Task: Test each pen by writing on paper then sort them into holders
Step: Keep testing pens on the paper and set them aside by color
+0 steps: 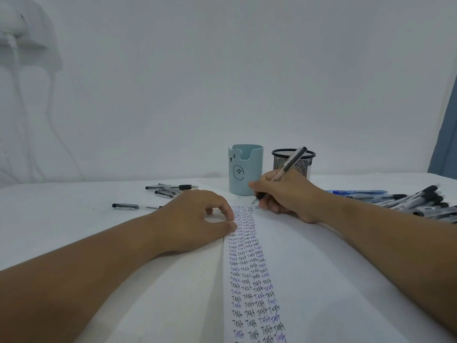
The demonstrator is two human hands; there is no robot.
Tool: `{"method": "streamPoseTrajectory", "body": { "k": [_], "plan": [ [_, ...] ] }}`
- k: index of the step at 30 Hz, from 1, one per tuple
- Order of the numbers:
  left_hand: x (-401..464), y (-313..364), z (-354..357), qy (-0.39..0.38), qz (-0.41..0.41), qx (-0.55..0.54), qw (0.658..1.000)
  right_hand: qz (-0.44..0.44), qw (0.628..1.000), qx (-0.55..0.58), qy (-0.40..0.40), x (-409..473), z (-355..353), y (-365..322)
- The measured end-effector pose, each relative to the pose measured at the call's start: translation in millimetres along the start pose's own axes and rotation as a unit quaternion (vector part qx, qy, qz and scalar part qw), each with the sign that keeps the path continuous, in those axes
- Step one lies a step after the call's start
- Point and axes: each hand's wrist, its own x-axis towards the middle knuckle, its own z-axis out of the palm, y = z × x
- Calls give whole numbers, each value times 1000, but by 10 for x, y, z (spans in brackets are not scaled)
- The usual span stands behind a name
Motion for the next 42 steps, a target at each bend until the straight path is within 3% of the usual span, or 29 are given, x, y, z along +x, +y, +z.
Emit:
{"method": "streamPoseTrajectory", "body": {
  "k": [4, 14, 42],
  "plan": [
    [7, -14, 6, -1, 1, -9, 1000, -32, 996, -84, 29, 8, 10, 55],
    [7, -10, 1, -9, 11, 3, 1000, -41, 988, -149, 21, 1, 34, 57],
    [-5, -12, -6, -17, 18, 11, 1000, -80, 981, -176, 32, 59, 8, 121]
  ]
}}
